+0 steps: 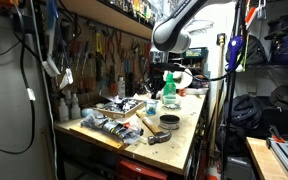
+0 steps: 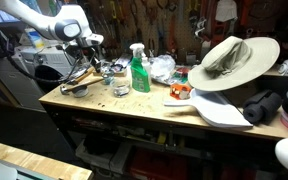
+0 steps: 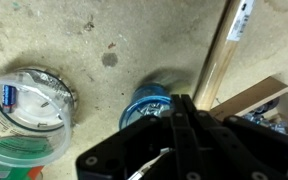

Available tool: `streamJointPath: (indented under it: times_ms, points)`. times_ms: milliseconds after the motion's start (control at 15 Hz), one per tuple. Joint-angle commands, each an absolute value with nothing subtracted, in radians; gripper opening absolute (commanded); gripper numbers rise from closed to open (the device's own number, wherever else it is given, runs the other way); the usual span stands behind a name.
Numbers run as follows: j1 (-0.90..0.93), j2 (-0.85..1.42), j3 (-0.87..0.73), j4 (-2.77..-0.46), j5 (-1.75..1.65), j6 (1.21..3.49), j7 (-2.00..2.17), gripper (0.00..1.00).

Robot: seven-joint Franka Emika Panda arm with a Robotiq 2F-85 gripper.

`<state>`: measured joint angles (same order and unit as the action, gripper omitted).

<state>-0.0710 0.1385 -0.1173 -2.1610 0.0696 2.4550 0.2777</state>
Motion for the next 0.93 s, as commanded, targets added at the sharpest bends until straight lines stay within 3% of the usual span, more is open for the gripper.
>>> streamJointPath:
  times_ms: [0, 467, 533, 600, 867]
  points:
    - [-0.081, 0.162, -0.124, -2.165, 0.081, 2.529, 0.320, 0.01]
    - [-0.087, 0.203, -0.137, -2.146, 0.087, 2.557, 0.353, 0.04]
    - [-0.088, 0.207, -0.138, -2.144, 0.089, 2.562, 0.356, 0.20]
    - [-0.089, 0.210, -0.137, -2.142, 0.094, 2.564, 0.355, 0.29]
    - [-0.092, 0.216, -0.135, -2.142, 0.107, 2.584, 0.353, 0.55]
